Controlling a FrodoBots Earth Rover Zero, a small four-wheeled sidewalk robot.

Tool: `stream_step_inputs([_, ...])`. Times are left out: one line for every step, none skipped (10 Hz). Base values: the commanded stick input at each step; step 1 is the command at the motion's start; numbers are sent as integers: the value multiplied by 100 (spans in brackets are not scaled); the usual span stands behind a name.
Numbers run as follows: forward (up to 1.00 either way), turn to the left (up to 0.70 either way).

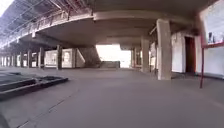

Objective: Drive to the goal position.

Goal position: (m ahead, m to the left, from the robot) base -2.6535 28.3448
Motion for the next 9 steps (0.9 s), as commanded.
stream_step_inputs([70, 0])
stream_step_inputs([70, 0])
stream_step_inputs([70, 0])
stream_step_inputs([70, 0])
stream_step_inputs([70, 0])
stream_step_inputs([70, 0])
stream_step_inputs([70, 0])
stream_step_inputs([70, 0])
stream_step_inputs([70, 0])
